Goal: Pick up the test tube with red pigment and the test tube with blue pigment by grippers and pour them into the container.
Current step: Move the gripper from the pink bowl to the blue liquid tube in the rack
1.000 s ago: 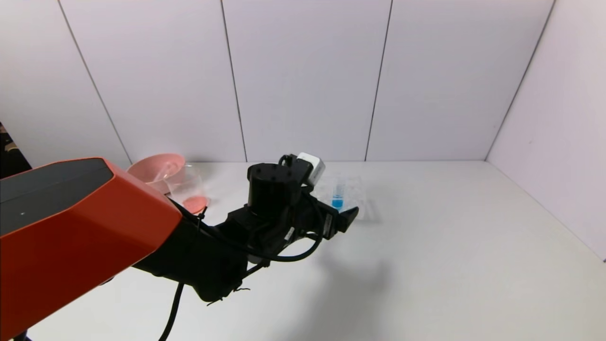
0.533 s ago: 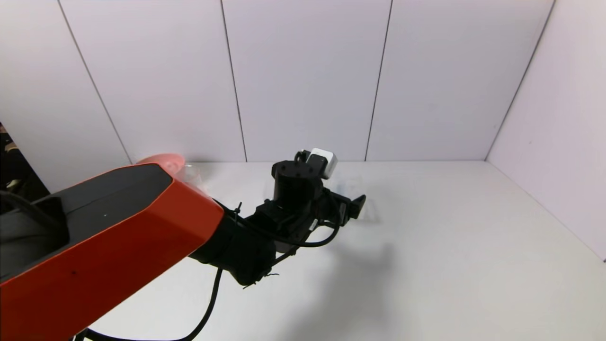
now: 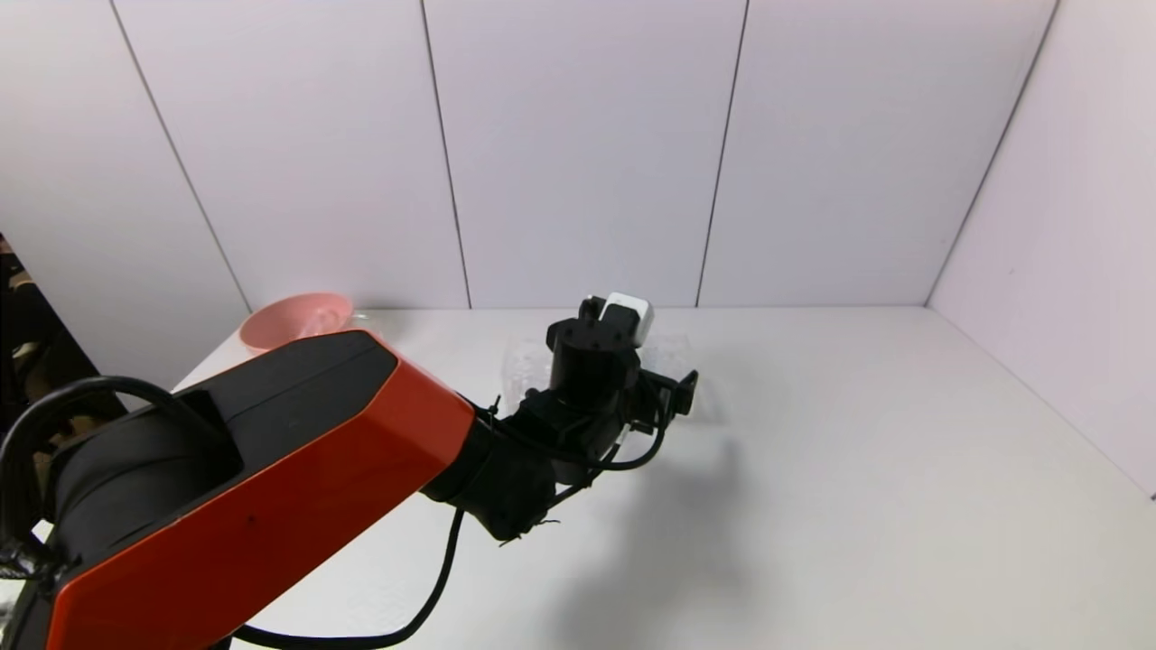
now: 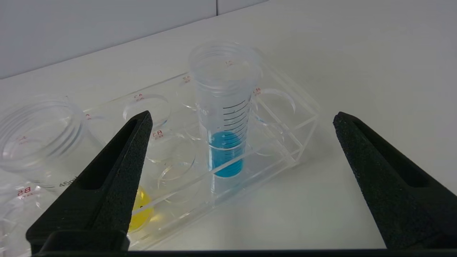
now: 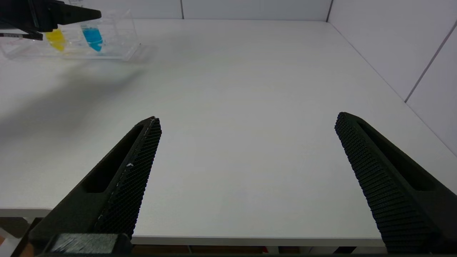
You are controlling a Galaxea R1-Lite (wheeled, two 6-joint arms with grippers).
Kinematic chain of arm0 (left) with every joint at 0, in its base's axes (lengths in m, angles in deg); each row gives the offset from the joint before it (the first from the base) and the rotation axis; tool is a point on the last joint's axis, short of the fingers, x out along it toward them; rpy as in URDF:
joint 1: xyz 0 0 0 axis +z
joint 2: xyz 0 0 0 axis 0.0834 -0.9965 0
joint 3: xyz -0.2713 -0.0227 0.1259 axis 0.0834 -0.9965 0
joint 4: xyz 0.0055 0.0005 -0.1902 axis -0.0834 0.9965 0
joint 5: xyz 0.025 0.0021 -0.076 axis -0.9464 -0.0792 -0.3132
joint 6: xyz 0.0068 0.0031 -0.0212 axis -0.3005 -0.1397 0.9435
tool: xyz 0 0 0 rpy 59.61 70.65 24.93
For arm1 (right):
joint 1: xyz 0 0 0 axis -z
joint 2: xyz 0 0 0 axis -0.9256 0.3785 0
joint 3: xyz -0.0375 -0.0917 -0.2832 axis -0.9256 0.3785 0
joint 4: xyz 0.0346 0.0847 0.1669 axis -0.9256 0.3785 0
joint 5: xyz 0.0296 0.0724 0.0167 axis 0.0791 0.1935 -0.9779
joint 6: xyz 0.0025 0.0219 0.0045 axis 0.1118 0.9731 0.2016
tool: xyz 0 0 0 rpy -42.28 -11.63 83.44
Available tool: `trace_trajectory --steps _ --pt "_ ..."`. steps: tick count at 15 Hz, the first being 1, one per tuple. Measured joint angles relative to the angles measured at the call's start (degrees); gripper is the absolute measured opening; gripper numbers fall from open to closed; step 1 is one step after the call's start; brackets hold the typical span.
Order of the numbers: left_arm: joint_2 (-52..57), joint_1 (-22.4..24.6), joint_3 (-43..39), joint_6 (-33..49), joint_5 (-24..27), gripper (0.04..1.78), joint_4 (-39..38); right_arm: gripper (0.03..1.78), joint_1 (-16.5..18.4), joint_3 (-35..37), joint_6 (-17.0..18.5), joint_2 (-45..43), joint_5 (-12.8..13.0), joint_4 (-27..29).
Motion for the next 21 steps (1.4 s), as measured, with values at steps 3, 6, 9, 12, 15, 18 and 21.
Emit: trace_trajectory --steps 3,6,9,12,15,18,21 --pt "-1.0 0.0 1.7 0.0 -1.6 1.77 0.0 1.77 0.0 0.0 0.0 0.0 0.0 0.0" --pt "-1.8 0.0 3.2 0.0 -3.6 1.77 0.1 1.77 0.0 0.0 0.0 0.0 0.0 0.0" --pt "-2.3 0.2 4.4 0.2 -4.2 1.77 0.5 1.77 0.0 0.0 0.0 0.0 0.0 0.0" --pt "-2.8 0.3 5.6 0.3 -5.6 1.76 1.0 1.77 0.0 0.0 0.0 0.0 0.0 0.0" --pt "-3.3 0.3 6.3 0.4 -5.9 1.76 1.2 1.77 0.0 0.0 0.0 0.0 0.0 0.0" --pt "-3.7 0.4 7.4 0.9 -5.9 1.76 2.0 1.77 0.0 0.0 0.0 0.0 0.0 0.0" --pt "-4.2 0.4 8.4 1.0 -6.0 1.76 2.9 1.77 0.0 0.0 0.0 0.0 0.0 0.0"
